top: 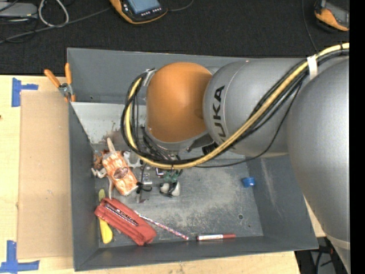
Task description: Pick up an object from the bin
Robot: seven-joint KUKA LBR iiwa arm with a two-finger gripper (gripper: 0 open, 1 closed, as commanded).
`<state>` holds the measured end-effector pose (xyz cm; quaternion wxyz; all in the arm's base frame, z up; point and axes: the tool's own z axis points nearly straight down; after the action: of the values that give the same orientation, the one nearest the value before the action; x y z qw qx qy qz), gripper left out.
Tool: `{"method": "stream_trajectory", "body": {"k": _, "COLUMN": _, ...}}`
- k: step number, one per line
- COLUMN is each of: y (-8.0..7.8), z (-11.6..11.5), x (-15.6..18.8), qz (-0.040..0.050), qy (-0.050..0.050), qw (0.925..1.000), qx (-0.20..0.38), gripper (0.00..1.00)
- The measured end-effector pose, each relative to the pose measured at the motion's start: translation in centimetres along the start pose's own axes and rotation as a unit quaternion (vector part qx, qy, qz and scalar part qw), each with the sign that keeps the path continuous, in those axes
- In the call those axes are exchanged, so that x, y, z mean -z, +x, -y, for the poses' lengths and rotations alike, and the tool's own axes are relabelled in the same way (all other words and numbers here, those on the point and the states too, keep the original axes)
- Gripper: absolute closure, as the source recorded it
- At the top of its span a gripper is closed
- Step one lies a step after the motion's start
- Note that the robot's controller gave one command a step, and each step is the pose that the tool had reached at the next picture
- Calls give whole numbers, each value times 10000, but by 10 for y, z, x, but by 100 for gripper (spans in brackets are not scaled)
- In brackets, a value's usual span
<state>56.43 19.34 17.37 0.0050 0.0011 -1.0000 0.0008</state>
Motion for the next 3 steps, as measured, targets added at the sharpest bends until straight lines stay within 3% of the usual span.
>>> {"method": "stream_trajectory", "body": {"k": 1, "y": -2, "z": 1, "x": 4, "qz": 38, "qy": -7, "qw": 10000, "qx": -19, "gripper": 0}}
{"method": "stream_trajectory", "body": {"k": 2, "y": -42, "z": -16, "x": -68, "qz": 66, "qy": -14, "qw": 9989, "qx": 465, "gripper": 0}}
{"method": "stream_trajectory", "body": {"k": 3, "y": -57, "z": -14, "x": -100, "qz": 64, "qy": -21, "qw": 9988, "qx": 494, "gripper": 0}}
